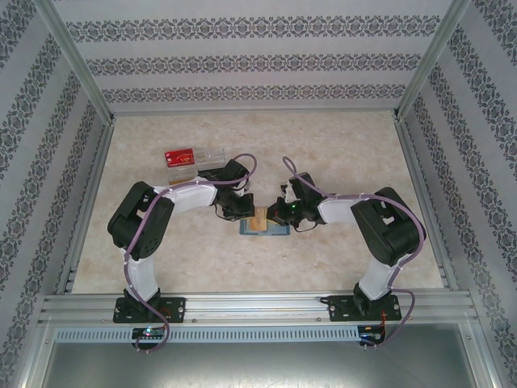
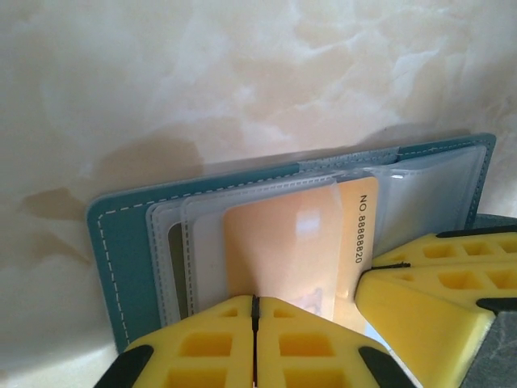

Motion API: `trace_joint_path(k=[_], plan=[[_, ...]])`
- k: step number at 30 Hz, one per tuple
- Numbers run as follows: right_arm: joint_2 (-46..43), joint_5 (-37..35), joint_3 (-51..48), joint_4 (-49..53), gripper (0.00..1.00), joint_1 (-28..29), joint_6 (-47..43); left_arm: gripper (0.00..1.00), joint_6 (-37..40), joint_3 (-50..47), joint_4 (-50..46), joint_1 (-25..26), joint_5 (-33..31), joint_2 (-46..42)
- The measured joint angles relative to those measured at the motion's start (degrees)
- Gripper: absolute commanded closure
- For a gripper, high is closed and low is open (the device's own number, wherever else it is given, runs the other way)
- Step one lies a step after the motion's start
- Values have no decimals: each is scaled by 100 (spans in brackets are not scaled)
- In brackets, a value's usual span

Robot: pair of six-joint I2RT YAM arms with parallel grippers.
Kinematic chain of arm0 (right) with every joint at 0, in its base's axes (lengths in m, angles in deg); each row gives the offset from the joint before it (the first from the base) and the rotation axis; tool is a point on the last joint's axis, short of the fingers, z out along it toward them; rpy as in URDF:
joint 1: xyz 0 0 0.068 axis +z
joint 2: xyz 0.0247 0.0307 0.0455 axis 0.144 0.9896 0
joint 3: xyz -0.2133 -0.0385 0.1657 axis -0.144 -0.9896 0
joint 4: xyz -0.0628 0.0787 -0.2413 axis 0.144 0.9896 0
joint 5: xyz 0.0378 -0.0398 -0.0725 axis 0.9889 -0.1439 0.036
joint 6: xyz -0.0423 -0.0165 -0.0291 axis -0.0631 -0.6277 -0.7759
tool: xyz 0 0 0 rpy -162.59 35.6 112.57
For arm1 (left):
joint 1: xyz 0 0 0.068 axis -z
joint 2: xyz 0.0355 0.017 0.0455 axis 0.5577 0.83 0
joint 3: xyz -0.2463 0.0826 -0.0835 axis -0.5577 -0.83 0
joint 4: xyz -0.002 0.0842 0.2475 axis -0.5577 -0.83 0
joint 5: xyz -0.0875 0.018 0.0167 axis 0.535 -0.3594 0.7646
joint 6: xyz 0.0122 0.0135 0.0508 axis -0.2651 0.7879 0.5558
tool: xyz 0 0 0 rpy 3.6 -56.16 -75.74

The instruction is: Take the credit cards out of the card holder

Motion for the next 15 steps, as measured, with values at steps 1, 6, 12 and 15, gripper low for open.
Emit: trace_joint_path(k=[1,6,12,15], plan=[[-11,2,-33,-33,100,-26,0,83,11,0,-2,0,-7,0],[-286,-15,-286,-85,100,-149,-22,69,85,20,-70,4,-61,-55],[-763,-50,-529,-42,100,-330,-57,57,122,59,-328,2,-223,-238],[-1001,-44,-570,-22,100,-365,-66,50,103,59,-372,-2,-236,-468]])
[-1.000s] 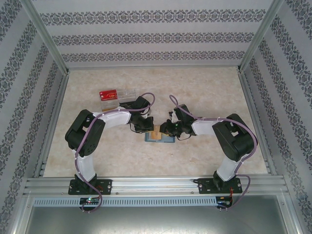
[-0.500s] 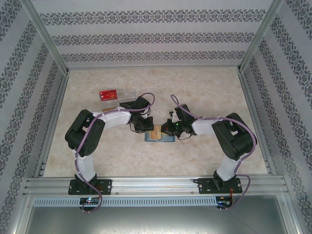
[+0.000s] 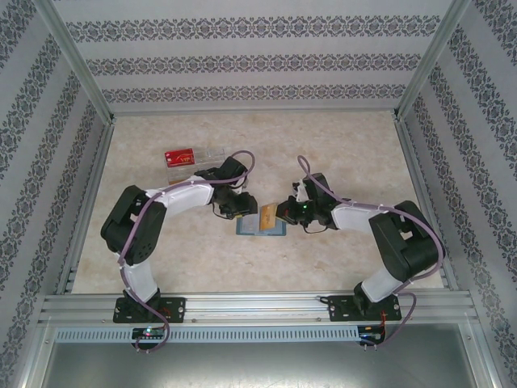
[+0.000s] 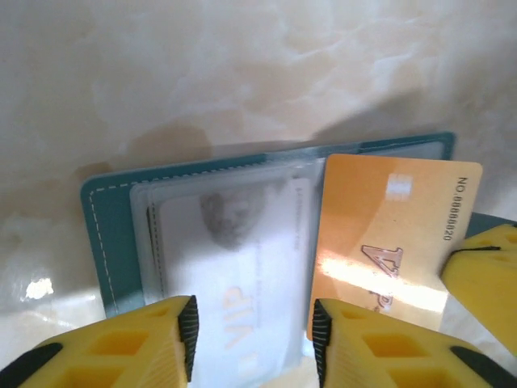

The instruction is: Take the credit cards out of the card holder

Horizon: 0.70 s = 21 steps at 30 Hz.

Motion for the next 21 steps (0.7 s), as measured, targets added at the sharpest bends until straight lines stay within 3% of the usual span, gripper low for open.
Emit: trace_joint_path(k=[8,14,21], plan=[[-721,214,-33,-129,100,-70,13,27,-273,-498,542,-175,164,-1231],[-988,640,-44,-680,100,-96,337,26,-739,-1095,1368,-308,660,-1657],[-918,1152,2,-1596,100,-144,999,29,-1432,-1154,2201,-310,1272,-1687]])
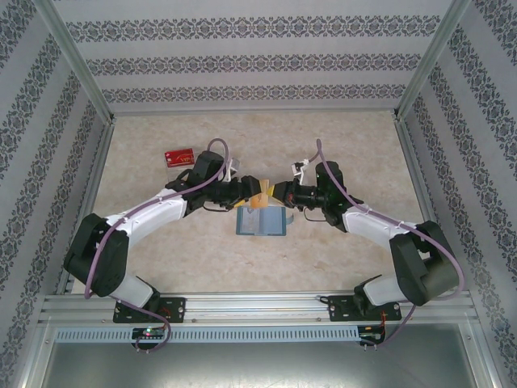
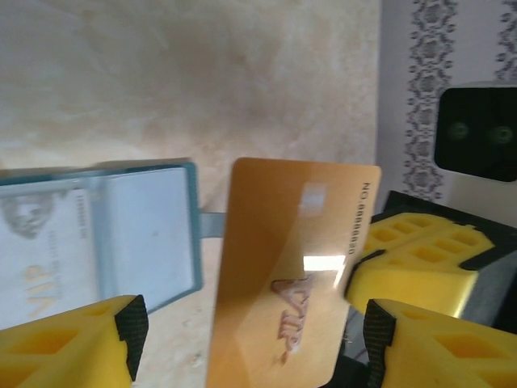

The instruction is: Take the credit cards out of the card holder

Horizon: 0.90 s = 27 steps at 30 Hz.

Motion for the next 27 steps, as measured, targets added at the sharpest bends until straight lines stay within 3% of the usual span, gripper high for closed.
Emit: trace_joint_path(k=[4,8,13,18,24,27], plan=[[46,138,0,-258,100,-7,214,34,-151,0,216,0,168,-81],[81,203,0,-426,100,-76,345,46,-251,0,358,0,260,-173],[98,223,-2,-533,100,-177,404,68,-321,-2,437,-13,278,-192],[138,219,-20,-535,98,-225,389,97,-302,-7,435,-46,282,-192],[155,151,-17,0,47,-221,11,100,90,46,39,-66,63,-214],[151,-48,22,621,29,-221,-391,100,490,105,-520,-70,-369,-310]])
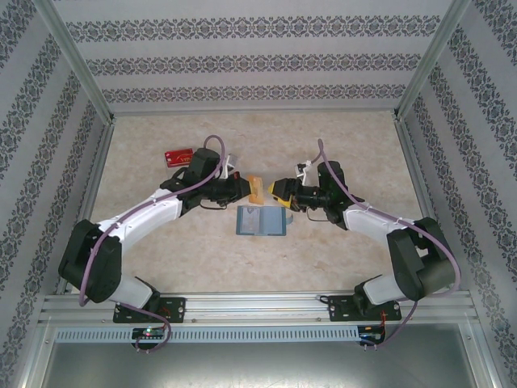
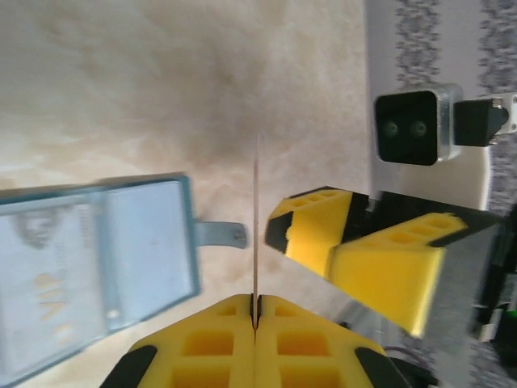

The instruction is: Take the credit cards out of the card holder

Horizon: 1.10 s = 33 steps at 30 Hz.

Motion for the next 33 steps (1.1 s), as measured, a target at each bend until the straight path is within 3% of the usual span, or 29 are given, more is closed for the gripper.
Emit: trace_joint_path(k=[6,15,20,26,33], plan=[[0,-522,173,997,8,0,-852,100,1108,192,-1261,-9,-1071,-407],[44,-1064,428,1414,2,-7,-1777,100,4118,1318,-2981,-81,-2815,-597],[55,-1145,435,1513,2,-122,-2026,100,5702,1510,-3287,-101,-3589,-387],[52,-1174,435,1561,2,-240,-2203,100,7490,1130,-3261,-291,-4022,-302],[28,-1172,435,1602,2,-319,-2396,100,8894,1204,-3270,-1130,-3781,0]])
